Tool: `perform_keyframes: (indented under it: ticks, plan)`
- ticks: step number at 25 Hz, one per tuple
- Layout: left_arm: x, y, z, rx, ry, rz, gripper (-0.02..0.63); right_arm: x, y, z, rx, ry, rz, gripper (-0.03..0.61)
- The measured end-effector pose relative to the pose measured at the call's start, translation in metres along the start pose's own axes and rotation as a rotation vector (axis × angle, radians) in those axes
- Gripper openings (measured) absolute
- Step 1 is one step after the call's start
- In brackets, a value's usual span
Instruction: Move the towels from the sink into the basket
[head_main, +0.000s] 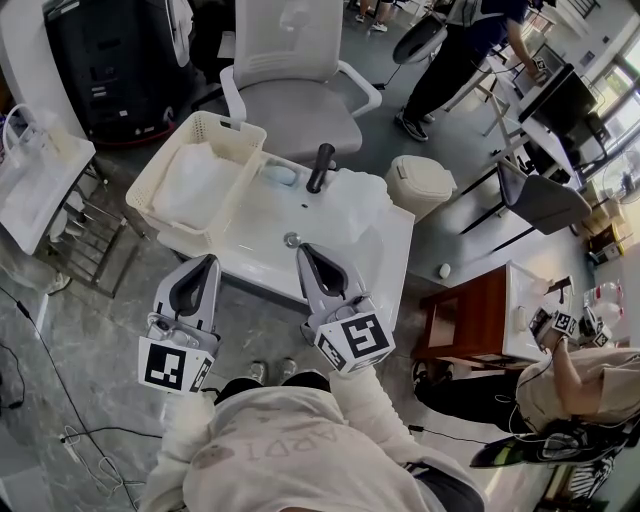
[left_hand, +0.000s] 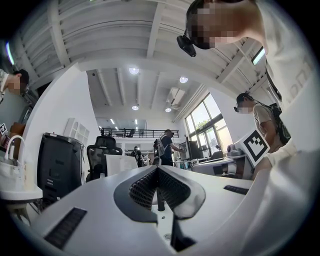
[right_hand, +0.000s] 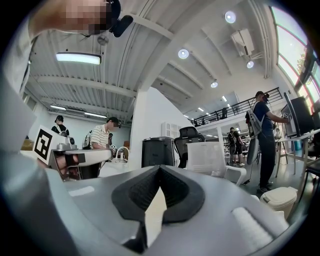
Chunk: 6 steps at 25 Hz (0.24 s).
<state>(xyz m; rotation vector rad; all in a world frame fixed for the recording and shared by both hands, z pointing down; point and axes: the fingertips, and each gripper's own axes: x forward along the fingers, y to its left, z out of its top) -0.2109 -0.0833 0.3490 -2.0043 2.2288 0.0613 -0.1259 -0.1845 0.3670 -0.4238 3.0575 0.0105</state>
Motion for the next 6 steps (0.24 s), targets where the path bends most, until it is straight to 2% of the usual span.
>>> perform_keyframes:
  ticks: [6]
  plan:
    - [-0.0006, -0.0013, -0.0030, -0.002, 0.000, -0.003, 0.005, -0.0009, 0.0010, -0.0023, 0.007, -0.007, -0.003, 0.009]
